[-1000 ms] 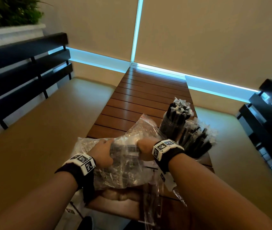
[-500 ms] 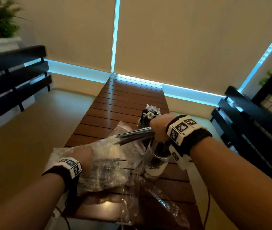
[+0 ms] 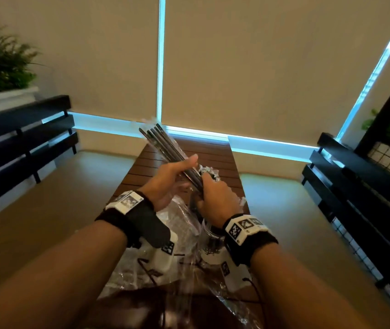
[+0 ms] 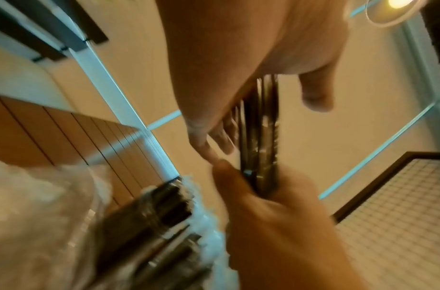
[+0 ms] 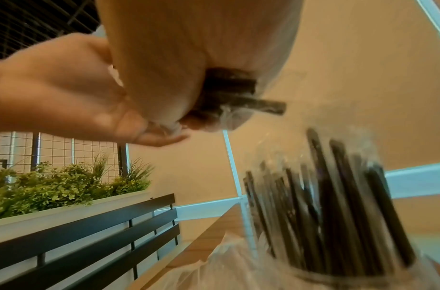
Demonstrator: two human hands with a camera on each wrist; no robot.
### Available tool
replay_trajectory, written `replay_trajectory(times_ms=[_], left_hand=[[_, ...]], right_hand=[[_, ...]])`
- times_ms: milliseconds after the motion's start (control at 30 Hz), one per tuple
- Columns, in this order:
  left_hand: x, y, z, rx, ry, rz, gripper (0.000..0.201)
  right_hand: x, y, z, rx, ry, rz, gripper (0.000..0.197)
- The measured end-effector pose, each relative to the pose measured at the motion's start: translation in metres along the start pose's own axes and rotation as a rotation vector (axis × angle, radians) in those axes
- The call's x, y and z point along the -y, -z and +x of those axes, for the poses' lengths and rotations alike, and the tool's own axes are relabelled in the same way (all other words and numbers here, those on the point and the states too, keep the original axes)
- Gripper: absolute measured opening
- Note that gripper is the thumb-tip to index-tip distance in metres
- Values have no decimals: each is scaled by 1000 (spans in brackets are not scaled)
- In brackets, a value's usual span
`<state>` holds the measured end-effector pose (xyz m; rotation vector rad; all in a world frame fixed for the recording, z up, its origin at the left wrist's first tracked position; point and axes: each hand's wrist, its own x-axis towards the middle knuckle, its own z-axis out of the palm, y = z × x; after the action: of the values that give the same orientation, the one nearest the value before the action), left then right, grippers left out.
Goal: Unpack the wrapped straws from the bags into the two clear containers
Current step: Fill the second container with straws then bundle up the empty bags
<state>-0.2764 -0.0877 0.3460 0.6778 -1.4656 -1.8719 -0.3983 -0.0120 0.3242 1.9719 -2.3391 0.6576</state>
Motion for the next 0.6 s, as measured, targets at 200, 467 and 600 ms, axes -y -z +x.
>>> replay_trajectory(times_ms=[200,467,600], left_hand=[[-16,-41,11,-423,-20,-247,32],[-54,-41,5,-443,-390,-39,28],[-53,-46,0,-369,-551,77,34]], right_hand=[[7,-25,-3,-134,26,253,46],[-26,-25,-7,206,-139,357,54],[-18,-21,-7,155,-146,509,24]])
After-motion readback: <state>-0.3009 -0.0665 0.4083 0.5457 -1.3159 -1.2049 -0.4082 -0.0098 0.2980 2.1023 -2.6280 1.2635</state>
